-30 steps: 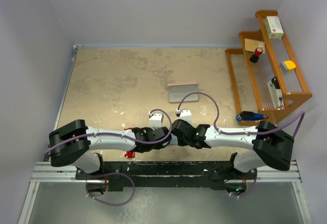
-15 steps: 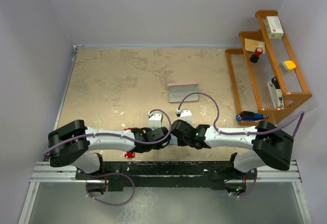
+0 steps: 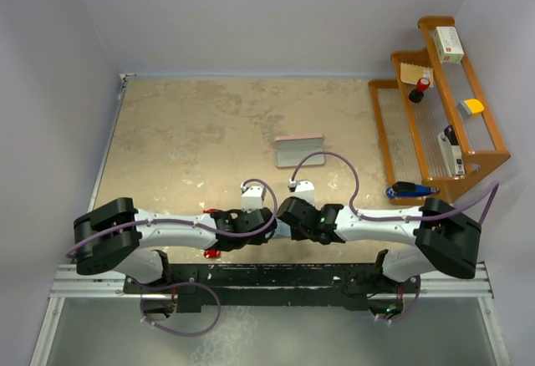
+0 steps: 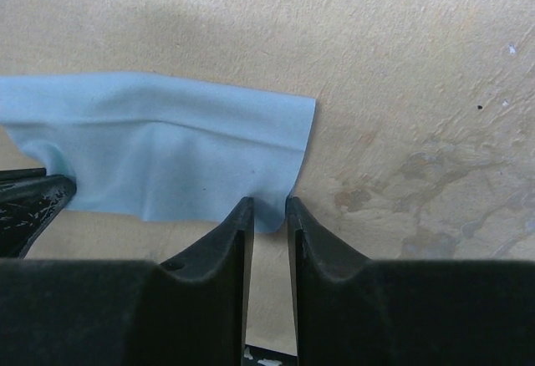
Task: Organize the sunglasses
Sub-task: Pick up the glasses cleaning cloth from the center of the board.
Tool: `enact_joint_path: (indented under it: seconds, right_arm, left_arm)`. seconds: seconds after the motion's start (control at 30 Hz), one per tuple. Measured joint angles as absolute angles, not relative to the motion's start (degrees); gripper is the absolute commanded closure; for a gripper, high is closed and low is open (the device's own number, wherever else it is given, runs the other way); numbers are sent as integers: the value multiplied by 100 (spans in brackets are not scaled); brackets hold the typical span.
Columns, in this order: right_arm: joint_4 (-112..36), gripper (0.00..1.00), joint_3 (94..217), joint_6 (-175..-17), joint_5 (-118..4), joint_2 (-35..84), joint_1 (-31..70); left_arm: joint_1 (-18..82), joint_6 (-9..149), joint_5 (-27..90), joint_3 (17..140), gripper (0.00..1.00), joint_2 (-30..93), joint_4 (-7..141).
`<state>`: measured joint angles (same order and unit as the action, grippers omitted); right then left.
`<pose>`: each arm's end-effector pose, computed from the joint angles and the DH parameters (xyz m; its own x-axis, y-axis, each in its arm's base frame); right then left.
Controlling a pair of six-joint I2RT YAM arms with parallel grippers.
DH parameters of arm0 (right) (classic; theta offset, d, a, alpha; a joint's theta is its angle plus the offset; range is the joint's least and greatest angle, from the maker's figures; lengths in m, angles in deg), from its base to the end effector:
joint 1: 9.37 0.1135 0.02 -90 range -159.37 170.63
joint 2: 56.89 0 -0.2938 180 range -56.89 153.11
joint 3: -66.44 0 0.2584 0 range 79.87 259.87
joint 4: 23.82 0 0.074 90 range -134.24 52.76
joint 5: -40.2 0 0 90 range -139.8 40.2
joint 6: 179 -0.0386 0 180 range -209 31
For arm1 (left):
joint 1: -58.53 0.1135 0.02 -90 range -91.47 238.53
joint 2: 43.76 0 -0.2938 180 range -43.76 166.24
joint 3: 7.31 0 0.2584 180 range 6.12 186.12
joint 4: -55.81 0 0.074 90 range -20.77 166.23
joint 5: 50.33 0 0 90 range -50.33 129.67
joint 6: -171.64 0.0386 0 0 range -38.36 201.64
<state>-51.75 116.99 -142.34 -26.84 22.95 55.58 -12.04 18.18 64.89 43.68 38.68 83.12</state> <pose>0.1207 0.2227 0.1842 -0.8100 0.0115 -0.5864 -0.1591 0.9580 0.2385 0.1014 -0.2381 0.1768 -0.8246 -0.0954 -0.5577 0.0939 0.9489 -0.3012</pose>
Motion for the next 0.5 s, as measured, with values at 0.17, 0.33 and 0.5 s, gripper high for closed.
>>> enact_joint_path:
  seconds: [0.17,0.33,0.5]
  right_arm:
    - [-5454,74,11806,-14236,-2675,2299,5575]
    - [-5522,74,11865,-14236,-2675,2382,5588]
    - [-5542,74,11915,-14238,-2669,2448,5615]
  left_arm:
    - [-1197,1818,6425,4296,100,3824,8168]
    - [-1173,1816,6375,4167,100,3763,8063]
    - [-1153,1816,6357,4090,100,3697,8031]
